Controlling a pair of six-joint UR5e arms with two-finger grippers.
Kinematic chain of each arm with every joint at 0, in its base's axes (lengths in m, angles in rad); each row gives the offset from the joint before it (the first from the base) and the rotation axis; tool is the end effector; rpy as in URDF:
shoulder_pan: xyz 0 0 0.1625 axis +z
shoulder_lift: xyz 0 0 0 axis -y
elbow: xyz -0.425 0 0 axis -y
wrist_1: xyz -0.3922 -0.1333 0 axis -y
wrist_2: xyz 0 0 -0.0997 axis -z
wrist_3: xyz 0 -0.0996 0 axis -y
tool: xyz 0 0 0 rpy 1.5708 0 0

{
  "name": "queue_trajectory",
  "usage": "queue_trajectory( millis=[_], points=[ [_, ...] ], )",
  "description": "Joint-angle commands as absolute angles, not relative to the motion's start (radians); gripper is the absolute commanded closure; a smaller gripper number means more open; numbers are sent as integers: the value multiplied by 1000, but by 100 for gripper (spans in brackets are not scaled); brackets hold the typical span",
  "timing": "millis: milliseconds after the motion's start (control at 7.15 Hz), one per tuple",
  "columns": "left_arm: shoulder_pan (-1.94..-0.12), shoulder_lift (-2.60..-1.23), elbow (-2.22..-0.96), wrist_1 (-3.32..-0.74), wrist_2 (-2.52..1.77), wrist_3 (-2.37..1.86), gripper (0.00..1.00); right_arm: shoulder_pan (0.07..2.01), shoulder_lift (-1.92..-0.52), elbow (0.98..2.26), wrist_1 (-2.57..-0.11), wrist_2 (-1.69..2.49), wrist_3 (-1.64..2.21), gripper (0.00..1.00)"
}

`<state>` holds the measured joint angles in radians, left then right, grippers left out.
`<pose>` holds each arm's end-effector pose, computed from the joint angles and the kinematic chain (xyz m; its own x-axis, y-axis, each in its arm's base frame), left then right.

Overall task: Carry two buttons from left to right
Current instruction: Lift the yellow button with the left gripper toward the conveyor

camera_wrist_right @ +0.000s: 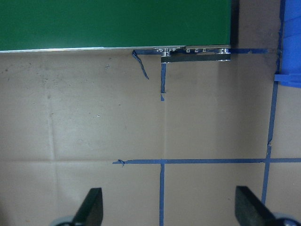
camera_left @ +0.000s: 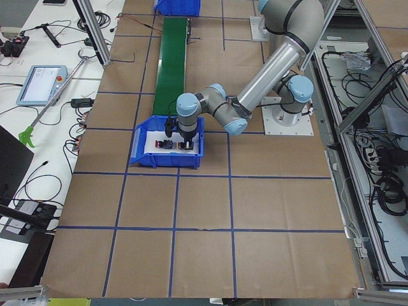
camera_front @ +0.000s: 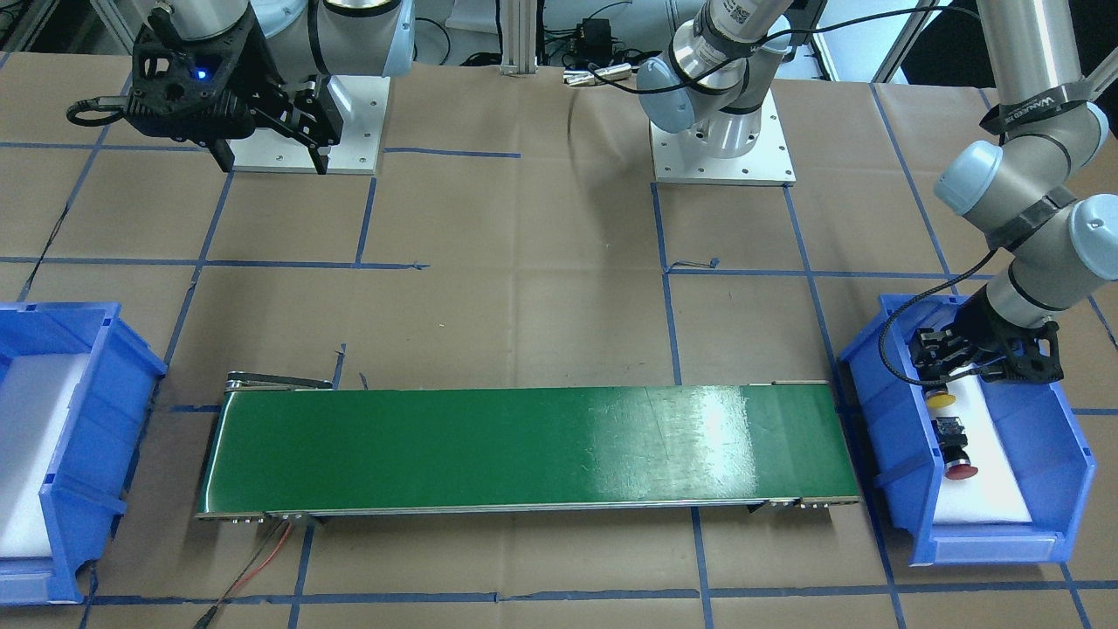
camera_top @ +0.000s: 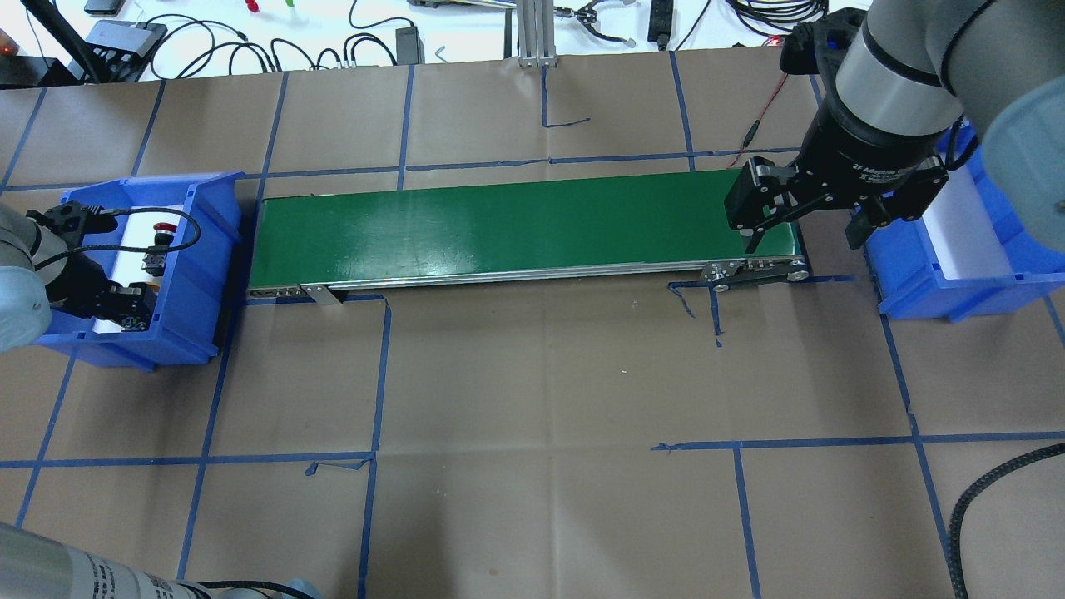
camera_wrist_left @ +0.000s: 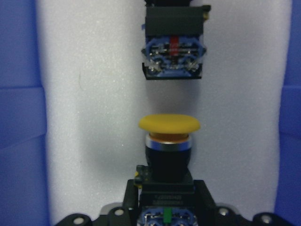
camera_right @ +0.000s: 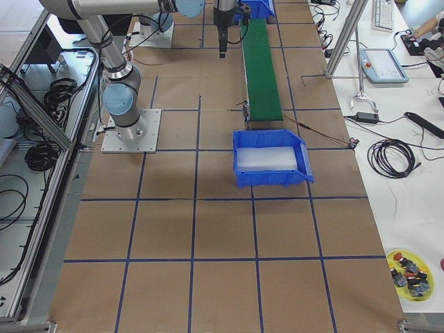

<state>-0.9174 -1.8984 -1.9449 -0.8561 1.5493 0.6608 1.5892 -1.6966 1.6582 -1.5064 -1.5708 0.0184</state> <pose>0.2191 -0.5089 0.2134 -0.9999 0.0076 0.0090 0.0074 0.9997 -0.0234 0.1413 -0.4331 0.4970 -1.0000 0.0000 0.0005 0.0000 0.9997 0.0260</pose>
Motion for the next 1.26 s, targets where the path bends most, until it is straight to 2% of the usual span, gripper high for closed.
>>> queue_trajectory(
  millis=[0,140,420,840,1119],
  points=[
    [-919,-1893,-1930,-856,1549,657,92,1589,-1697,1658,-1506,-1571,18,0],
    [-919,-1882,-1916,-857,1548,655,96,1589,-1697,1658,-1506,-1571,18,0],
    [-925,-1833,-1831,-967,1549,658,97,1589,-1697,1658,-1508,-1571,18,0],
    [-930,-1802,-1517,-1422,1551,647,97,1589,-1695,1658,-1508,-1571,18,0],
    [-1000,-1810,-1436,-1473,1575,605,97,1589,-1695,1660,-1508,-1571,18,0]
  ],
)
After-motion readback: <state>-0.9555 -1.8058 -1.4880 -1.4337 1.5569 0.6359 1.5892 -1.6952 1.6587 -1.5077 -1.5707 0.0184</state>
